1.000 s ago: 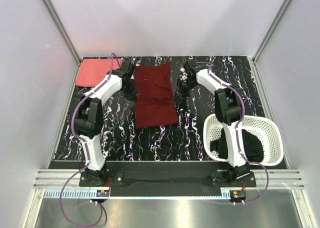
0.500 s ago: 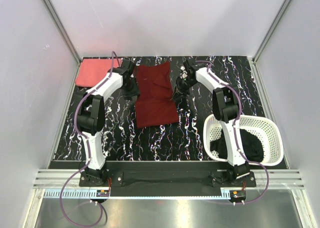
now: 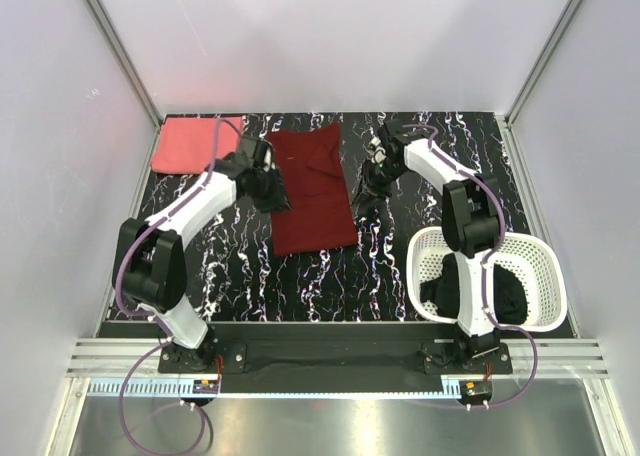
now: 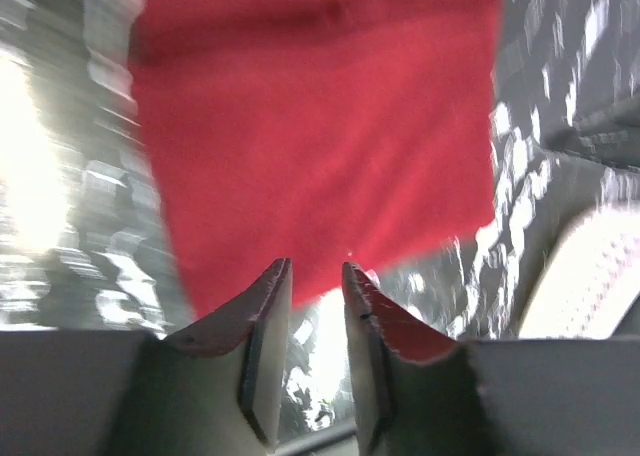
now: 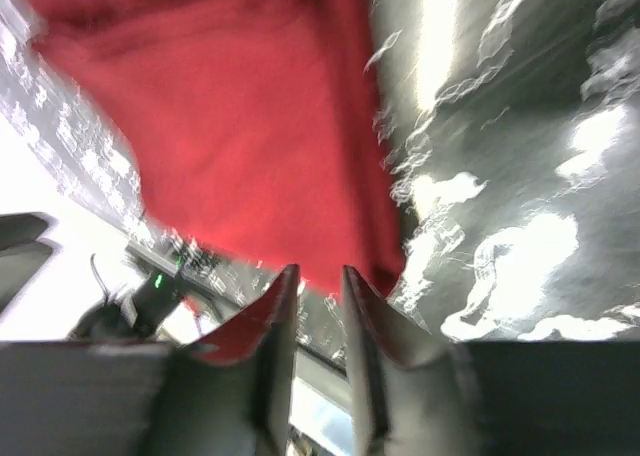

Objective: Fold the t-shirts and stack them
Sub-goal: Fold the tshirt

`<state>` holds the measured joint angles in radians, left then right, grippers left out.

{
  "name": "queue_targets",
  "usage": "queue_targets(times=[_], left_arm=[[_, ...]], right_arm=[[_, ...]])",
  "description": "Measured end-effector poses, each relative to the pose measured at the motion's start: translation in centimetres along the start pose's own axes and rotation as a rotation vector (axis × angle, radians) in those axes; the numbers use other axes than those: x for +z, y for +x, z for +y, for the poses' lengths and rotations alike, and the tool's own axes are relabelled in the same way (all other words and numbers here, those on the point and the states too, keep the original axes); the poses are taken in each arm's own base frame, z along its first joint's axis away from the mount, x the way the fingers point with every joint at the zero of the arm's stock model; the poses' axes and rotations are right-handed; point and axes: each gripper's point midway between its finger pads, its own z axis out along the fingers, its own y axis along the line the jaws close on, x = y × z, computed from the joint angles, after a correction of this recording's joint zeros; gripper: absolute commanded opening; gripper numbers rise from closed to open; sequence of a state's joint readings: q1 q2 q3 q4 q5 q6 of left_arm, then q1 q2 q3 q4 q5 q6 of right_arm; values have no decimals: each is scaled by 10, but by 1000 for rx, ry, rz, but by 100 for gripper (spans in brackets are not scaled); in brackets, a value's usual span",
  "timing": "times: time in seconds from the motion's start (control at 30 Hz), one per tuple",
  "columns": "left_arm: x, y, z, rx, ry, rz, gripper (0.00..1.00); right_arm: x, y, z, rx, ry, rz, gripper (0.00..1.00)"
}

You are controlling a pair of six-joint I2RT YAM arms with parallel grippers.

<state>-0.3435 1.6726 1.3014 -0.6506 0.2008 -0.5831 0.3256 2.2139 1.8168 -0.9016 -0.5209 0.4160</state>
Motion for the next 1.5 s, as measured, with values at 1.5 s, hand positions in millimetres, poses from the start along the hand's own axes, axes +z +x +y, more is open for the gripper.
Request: queue_targets(times=[1.5], left_arm=[[33, 77, 36, -10, 118, 153, 25]], right_arm=[[25, 22, 25, -88, -152, -25, 4]])
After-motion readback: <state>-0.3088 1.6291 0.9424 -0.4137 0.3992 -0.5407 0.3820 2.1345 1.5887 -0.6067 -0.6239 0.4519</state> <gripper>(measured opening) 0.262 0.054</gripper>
